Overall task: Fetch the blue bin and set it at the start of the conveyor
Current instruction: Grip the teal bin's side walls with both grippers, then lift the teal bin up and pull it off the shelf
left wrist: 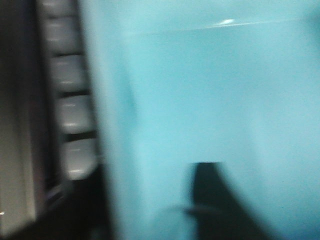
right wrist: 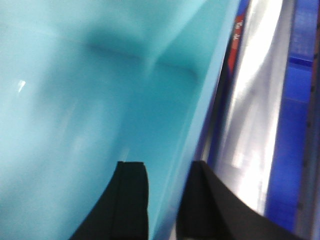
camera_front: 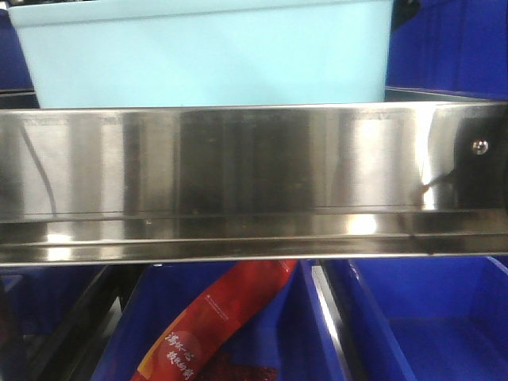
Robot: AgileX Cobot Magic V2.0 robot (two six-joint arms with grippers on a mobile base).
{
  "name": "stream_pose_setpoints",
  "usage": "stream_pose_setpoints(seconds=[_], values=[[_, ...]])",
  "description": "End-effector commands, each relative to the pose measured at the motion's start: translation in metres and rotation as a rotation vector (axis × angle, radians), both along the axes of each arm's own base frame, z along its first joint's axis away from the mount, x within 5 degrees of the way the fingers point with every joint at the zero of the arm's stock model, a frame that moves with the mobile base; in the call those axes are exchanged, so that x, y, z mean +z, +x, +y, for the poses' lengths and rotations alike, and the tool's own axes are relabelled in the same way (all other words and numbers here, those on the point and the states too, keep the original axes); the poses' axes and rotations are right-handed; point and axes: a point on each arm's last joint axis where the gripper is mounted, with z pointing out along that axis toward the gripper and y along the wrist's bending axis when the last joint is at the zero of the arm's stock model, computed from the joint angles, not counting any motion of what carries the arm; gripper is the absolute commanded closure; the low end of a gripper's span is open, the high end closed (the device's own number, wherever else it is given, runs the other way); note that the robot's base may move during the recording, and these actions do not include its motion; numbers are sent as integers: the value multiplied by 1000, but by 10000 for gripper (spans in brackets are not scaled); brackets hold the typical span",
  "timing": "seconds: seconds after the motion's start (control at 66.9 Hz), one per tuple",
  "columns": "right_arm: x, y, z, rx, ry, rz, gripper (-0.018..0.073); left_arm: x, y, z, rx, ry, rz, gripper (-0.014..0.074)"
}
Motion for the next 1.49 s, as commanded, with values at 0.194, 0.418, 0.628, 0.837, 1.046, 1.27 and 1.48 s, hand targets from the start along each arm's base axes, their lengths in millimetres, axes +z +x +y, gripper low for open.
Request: stream_pose_setpoints(seconds=[0.194,0.418,0.628,0.837,1.046,1.27,1.48], values=[[27,-12,-5,-13,1,-57,711,14,-7,2,8,-27,-14,708],[81,-46,-13,-13,29,-185,711,66,-42,1,-14,-60,-139,708],[134,-90,-21,-12,61,-330,711,129,-95,-1,-64,-118,-350,708],[166,-123,-29,-13,83,-428,711,162,-135,3,-91,-153,-455,708],[169,-127,-29,-13,85,-439,711,161,-132,5,-83,-119,-458,708],[169,-127,-29,-13,85,-437,711,160,-128,3,-83,-123,-480,708],[165,-123,-29,-13,82,-426,711,160,-125,4,-56,-148,-484,708]])
